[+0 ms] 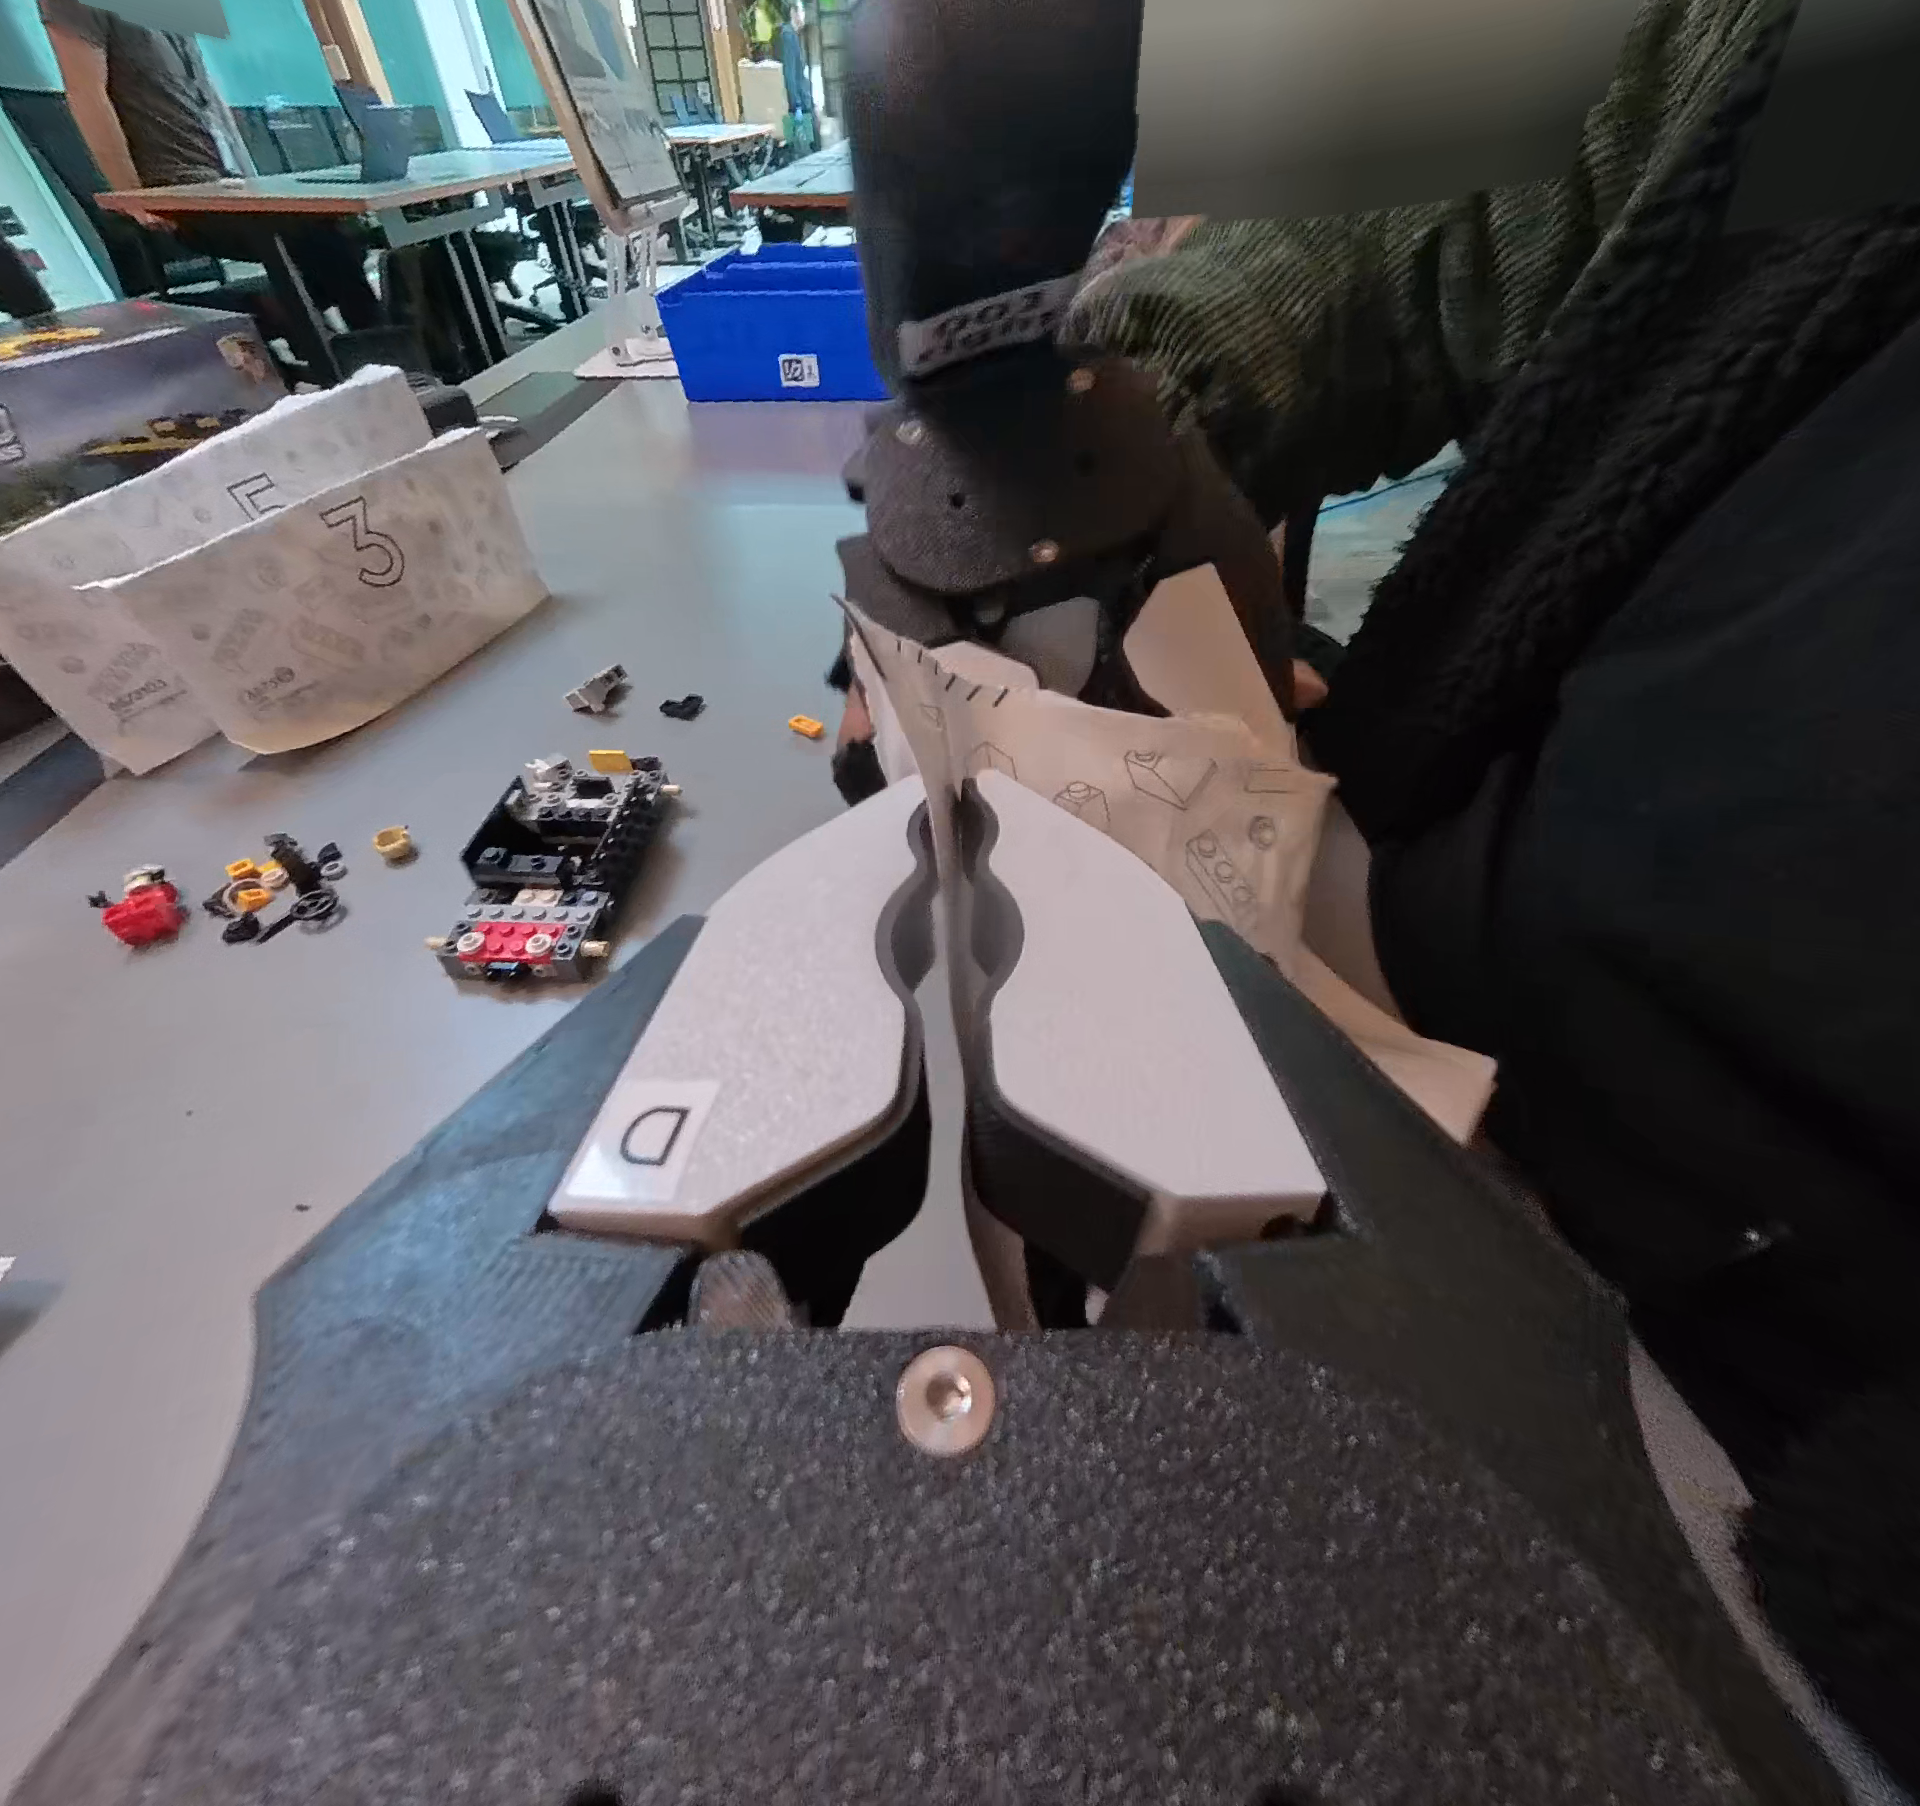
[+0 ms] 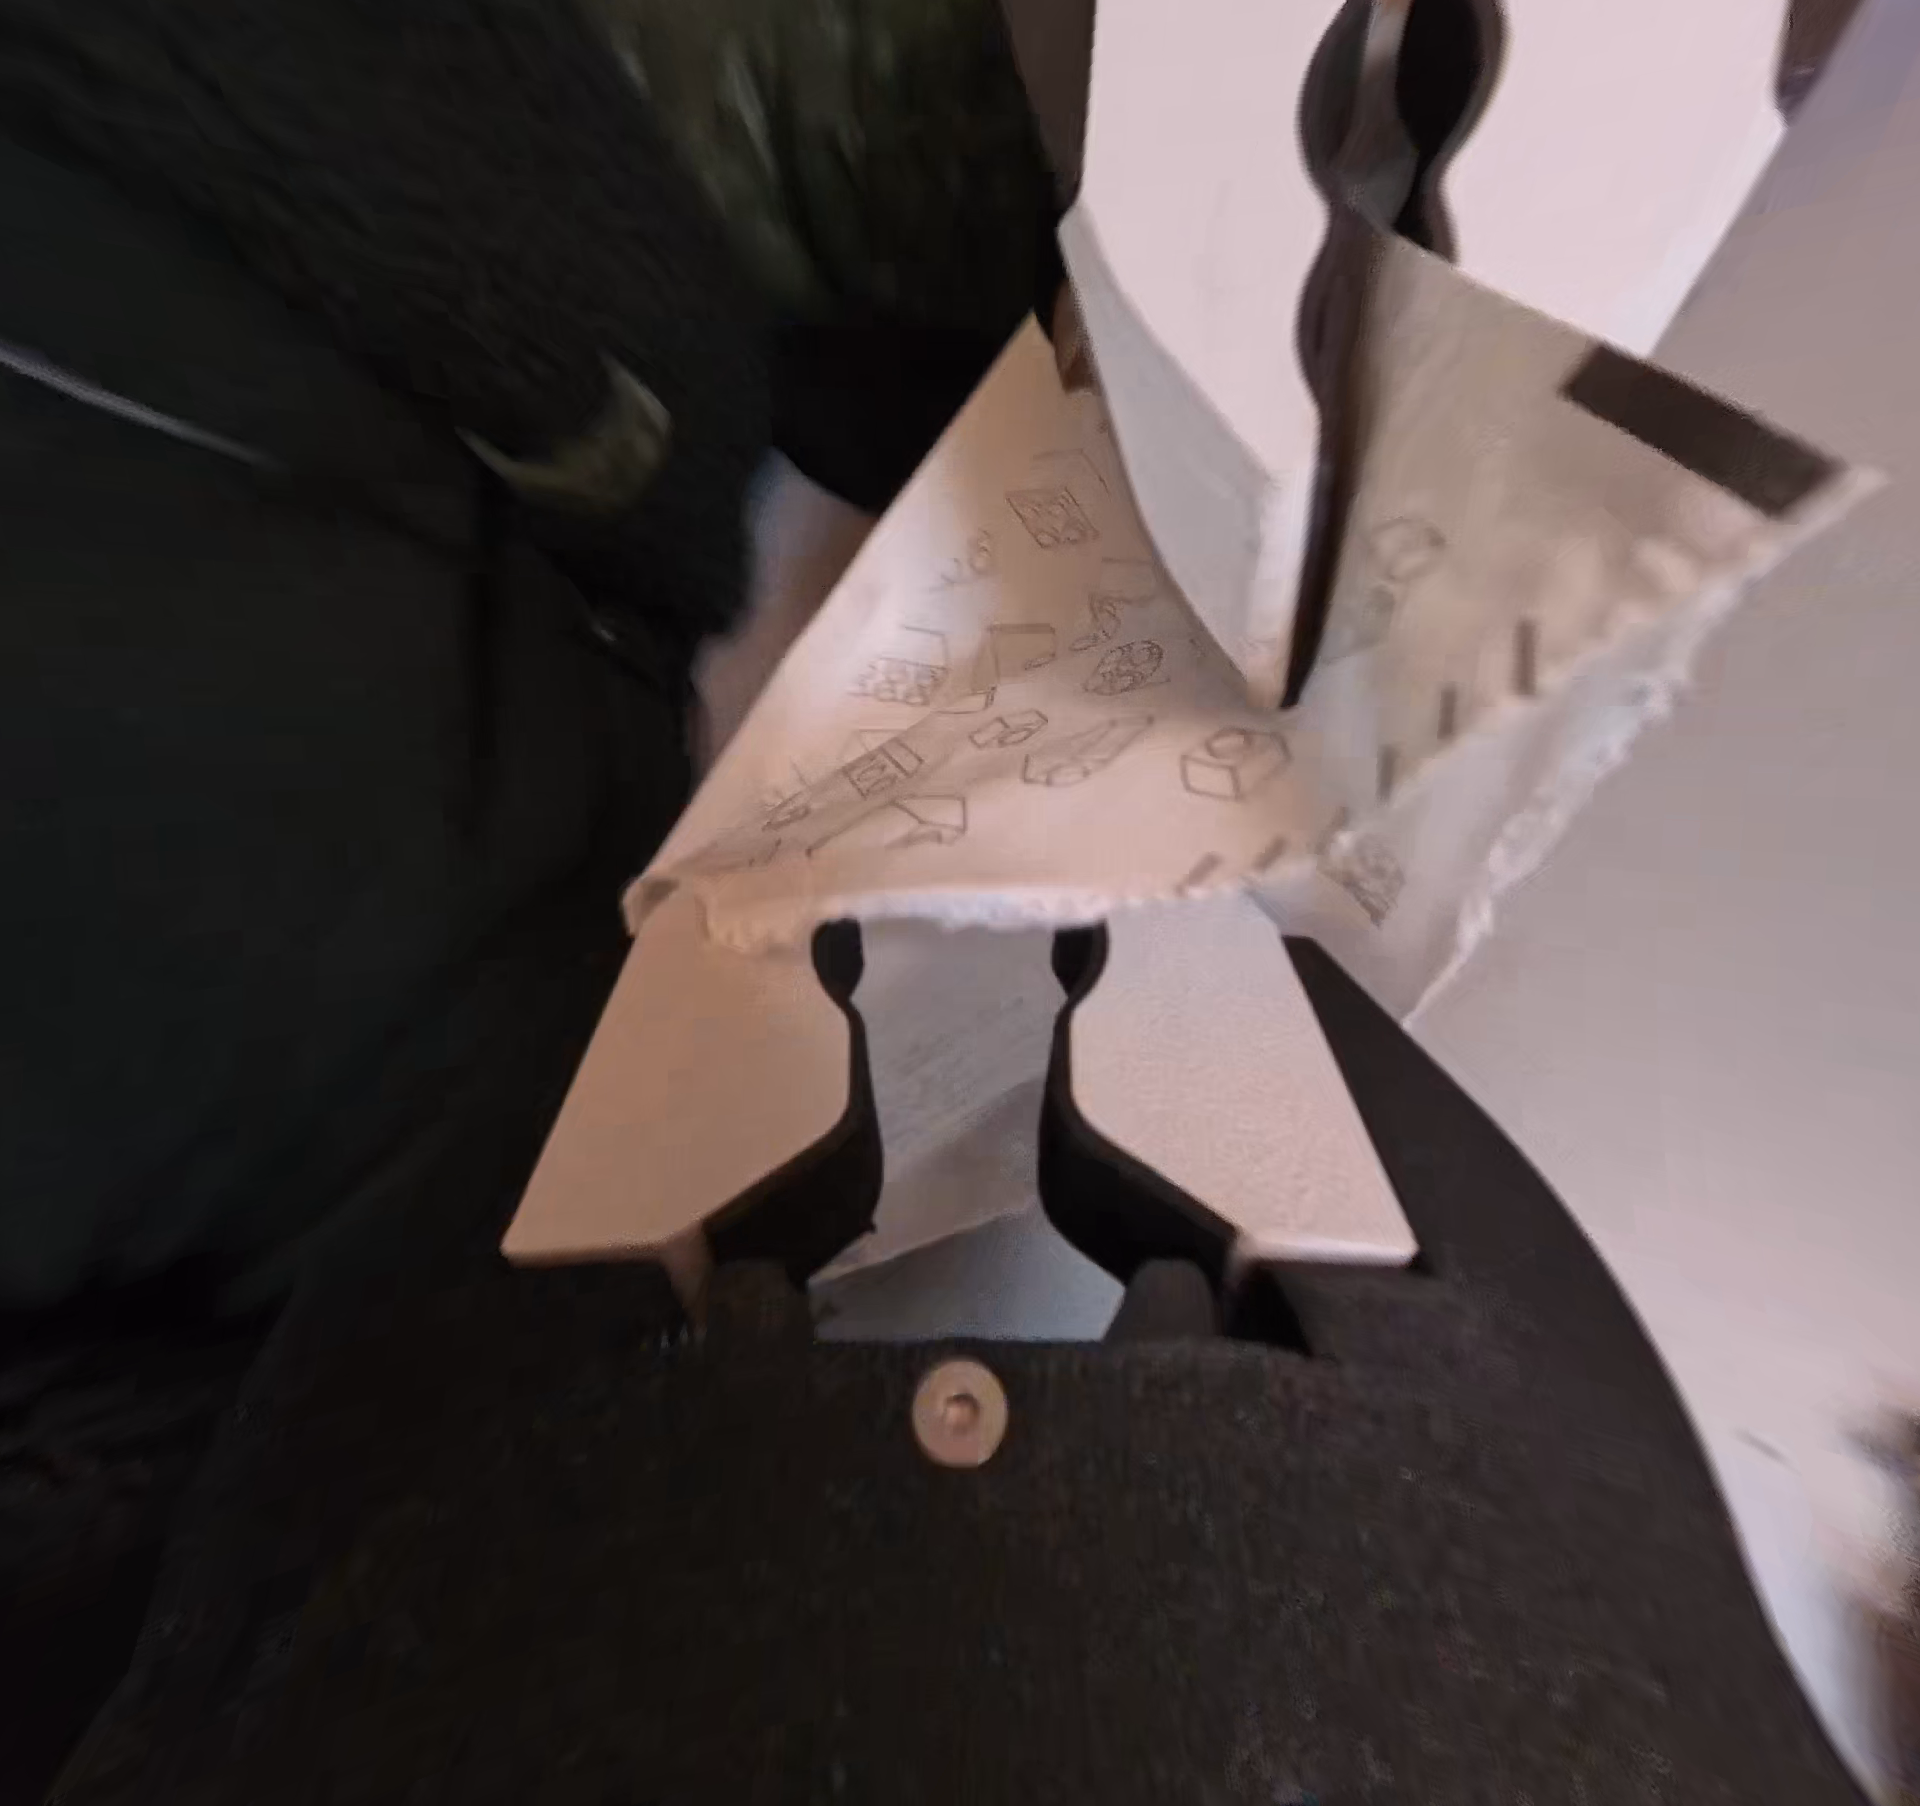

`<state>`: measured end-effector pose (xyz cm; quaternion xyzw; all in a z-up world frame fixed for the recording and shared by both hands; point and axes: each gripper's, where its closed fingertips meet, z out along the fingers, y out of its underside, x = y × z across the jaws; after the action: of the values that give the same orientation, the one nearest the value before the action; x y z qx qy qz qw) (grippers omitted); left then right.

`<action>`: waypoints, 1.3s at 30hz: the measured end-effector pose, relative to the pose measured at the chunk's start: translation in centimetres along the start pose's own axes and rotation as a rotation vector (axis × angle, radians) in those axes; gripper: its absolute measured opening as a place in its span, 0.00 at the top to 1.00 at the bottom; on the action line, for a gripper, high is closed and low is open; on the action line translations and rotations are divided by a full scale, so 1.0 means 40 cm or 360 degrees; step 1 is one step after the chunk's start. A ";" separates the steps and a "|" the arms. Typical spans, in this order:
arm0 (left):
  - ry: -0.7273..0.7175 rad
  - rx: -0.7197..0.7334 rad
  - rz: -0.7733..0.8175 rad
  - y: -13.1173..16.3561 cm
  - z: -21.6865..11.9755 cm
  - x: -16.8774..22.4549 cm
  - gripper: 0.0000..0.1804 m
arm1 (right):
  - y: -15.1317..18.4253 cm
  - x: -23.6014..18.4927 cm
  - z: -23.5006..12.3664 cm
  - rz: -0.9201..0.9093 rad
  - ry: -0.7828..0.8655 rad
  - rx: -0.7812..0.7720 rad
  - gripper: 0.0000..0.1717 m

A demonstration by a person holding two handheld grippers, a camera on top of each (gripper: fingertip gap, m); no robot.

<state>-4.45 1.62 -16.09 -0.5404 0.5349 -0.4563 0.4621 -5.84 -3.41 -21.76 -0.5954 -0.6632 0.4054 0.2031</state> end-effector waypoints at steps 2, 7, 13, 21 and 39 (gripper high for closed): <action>0.0057 0.0036 -0.0027 -0.007 -0.002 0.010 0.99 | -0.018 -0.022 -0.009 0.0147 -0.0167 0.0168 0.79; 0.0058 0.0051 -0.0085 -0.007 -0.002 0.005 0.99 | -0.020 -0.022 -0.046 0.0332 -0.0255 0.0292 0.80; 0.0058 0.0062 -0.0167 -0.016 -0.009 -0.005 1.00 | -0.040 -0.043 -0.116 0.0399 -0.0305 0.0348 0.74; -0.0003 0.0013 -0.0237 -0.007 0.008 -0.018 1.00 | -0.002 -0.017 -0.031 0.0461 -0.0069 0.0132 0.89; -0.0083 0.0094 -0.0602 0.023 -0.016 -0.085 0.77 | -0.043 0.183 -0.269 0.0772 0.0353 0.1050 1.00</action>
<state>-5.25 5.03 -16.88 -0.6292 0.3980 -0.5363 0.3976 -0.36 6.83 -15.64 -0.6774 -0.3128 0.5654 0.3515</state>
